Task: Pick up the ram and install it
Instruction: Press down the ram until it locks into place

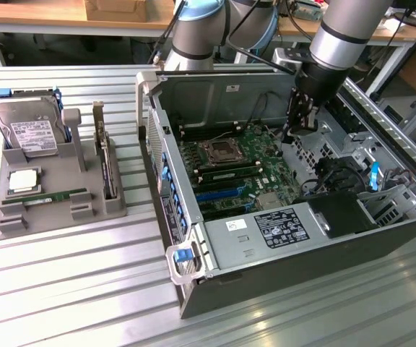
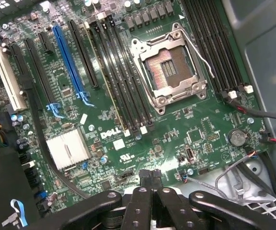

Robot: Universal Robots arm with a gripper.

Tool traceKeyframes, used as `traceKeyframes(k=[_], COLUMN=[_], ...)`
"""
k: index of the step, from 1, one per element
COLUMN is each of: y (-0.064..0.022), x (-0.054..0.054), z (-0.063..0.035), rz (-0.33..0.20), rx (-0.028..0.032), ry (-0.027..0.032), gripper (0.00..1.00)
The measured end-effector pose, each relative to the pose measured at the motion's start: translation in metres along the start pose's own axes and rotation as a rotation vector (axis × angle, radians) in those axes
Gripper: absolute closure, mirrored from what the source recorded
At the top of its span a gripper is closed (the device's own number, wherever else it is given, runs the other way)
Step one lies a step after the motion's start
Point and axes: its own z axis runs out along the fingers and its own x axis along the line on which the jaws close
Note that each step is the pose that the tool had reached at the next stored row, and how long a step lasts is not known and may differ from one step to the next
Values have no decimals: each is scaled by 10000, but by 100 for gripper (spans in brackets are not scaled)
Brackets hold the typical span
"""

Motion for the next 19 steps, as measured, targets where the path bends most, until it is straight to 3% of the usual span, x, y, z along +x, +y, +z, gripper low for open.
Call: traceKeyframes(k=[19], y=[0], x=[0], z=[8], rz=[1989], rx=[-59], ry=[-12], gripper=[89])
